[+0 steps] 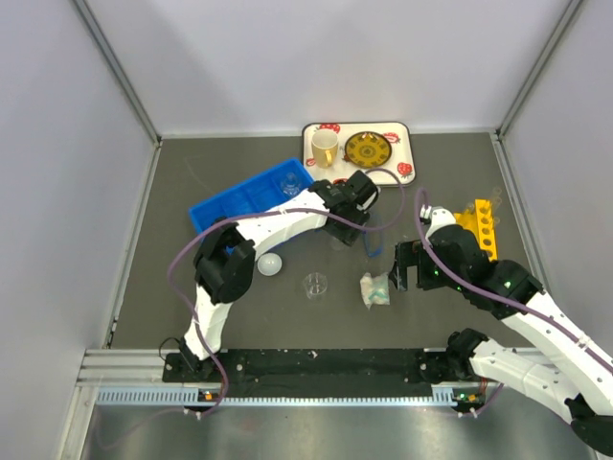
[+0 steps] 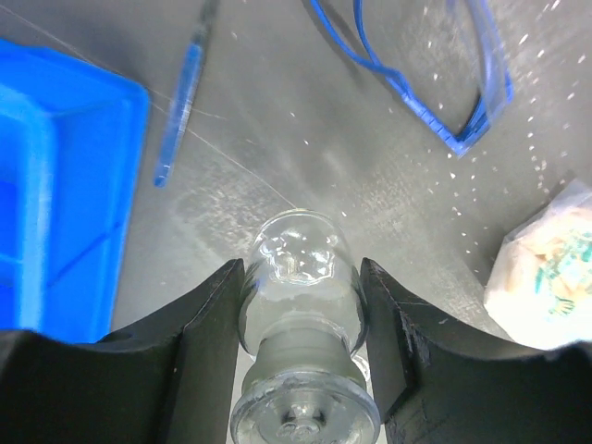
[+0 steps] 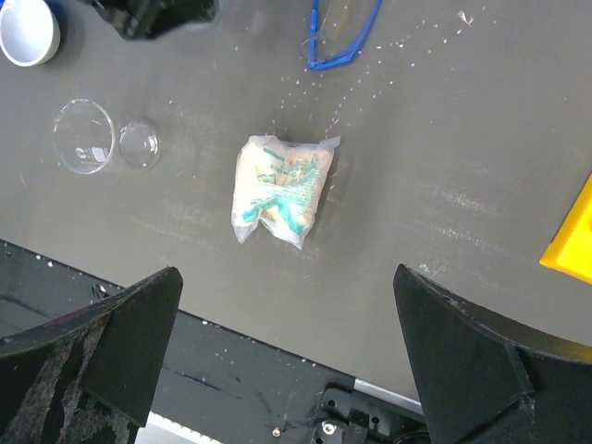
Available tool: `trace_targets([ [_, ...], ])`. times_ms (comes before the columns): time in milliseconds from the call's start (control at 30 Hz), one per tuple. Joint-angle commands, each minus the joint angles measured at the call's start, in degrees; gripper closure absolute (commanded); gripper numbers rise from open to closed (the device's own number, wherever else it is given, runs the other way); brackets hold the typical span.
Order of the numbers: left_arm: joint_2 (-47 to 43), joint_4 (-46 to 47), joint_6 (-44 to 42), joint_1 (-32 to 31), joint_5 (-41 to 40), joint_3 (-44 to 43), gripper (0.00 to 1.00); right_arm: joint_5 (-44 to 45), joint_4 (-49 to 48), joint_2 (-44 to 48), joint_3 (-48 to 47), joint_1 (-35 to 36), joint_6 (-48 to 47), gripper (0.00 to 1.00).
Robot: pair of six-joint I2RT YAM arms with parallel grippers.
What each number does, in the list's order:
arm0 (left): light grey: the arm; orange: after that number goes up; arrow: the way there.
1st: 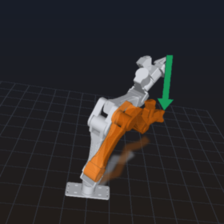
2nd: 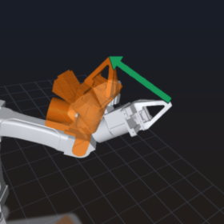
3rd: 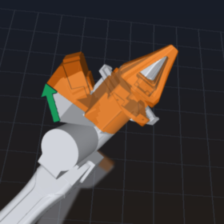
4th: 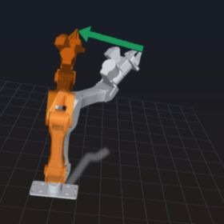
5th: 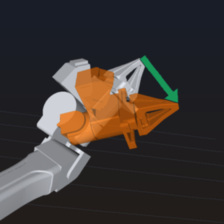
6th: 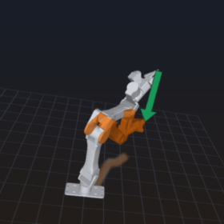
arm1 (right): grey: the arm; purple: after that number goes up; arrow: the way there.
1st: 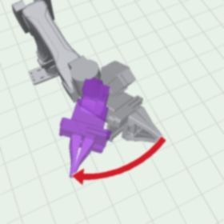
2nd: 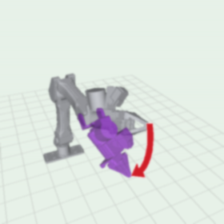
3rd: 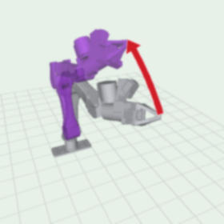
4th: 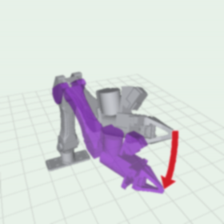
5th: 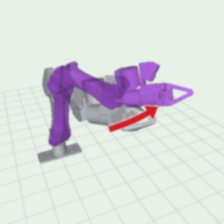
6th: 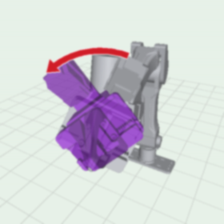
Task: Organize the chemistry lab equipment
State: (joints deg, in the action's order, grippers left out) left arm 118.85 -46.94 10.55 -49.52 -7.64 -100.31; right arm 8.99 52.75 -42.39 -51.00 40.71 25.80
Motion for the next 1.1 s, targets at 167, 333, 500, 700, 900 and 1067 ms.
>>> trace_targets([
  [167, -6.9, -7.0, -1.8, 3.7, -4.1, -10.7, 0.75, 0.5, -0.6, 0.7, -0.3, -0.3, 0.7, 0.01],
  [333, -7.1, -7.8, -2.9, 10.1, 0.6, -13.3, 0.75, 0.5, -0.6, 0.3, -0.4, -0.3, 1.0, 0.01],
  [500, -4.2, -8.5, -4.4, 16.5, 3.1, -16.8, 0.74, 0.6, -0.7, -0.1, -0.7, -0.3, 1.0, 0.01],
  [700, 1.6, -8.4, -5.0, 21.0, 6.0, -20.8, 0.74, 0.9, -0.8, -0.5, -0.3, -0.3, 1.3, 0.01],
  [900, 6.4, -6.0, -4.6, 21.2, 6.2, -19.9, 0.76, 1.5, -0.9, -0.9, 0.0, -0.4, 1.4, 0.01],
  [1067, 9.2, -4.3, -4.1, 21.3, 6.8, -19.1, 0.76, 1.6, -0.9, -1.1, 0.3, -0.3, 1.4, 0.01],
])
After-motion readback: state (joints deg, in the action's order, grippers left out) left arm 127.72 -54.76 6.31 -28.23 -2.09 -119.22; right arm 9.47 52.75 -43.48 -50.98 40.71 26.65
